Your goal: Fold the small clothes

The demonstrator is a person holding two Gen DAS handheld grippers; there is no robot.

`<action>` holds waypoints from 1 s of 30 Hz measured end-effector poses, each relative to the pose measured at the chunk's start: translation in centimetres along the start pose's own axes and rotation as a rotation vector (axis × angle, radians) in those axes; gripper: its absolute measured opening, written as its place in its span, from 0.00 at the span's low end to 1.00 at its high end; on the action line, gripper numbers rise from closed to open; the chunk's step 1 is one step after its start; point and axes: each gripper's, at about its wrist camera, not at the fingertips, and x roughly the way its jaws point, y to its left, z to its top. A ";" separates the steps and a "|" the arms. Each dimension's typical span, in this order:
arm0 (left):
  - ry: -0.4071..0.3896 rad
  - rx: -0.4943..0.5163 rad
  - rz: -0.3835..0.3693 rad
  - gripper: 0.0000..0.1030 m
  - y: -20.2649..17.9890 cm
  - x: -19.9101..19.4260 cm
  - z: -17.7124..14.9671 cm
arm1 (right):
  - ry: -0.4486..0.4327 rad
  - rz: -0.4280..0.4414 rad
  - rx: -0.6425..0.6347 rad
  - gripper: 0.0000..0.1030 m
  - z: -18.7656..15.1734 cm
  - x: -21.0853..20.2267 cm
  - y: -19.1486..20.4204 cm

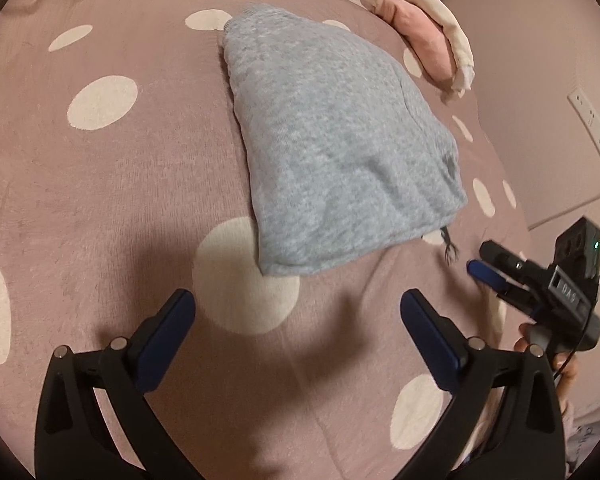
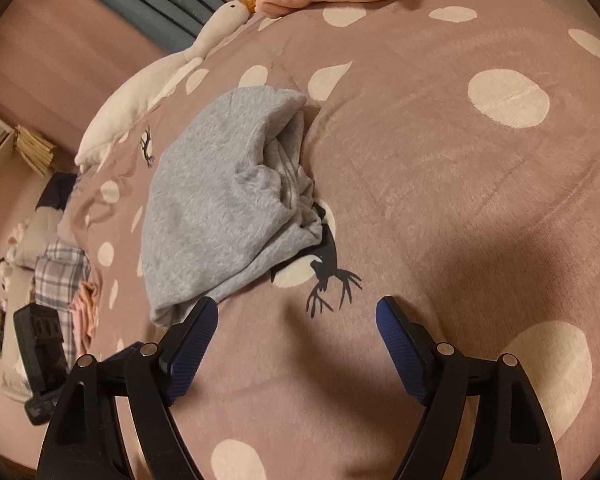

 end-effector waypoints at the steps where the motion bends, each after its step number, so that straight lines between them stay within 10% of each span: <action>1: -0.003 -0.011 -0.006 1.00 0.2 0.0 0.2 | 0.000 0.003 0.003 0.79 0.0 0.1 -0.1; 30: -0.032 -0.123 -0.128 1.00 2.0 3.6 7.6 | -0.010 0.052 0.019 0.79 5.3 4.1 0.4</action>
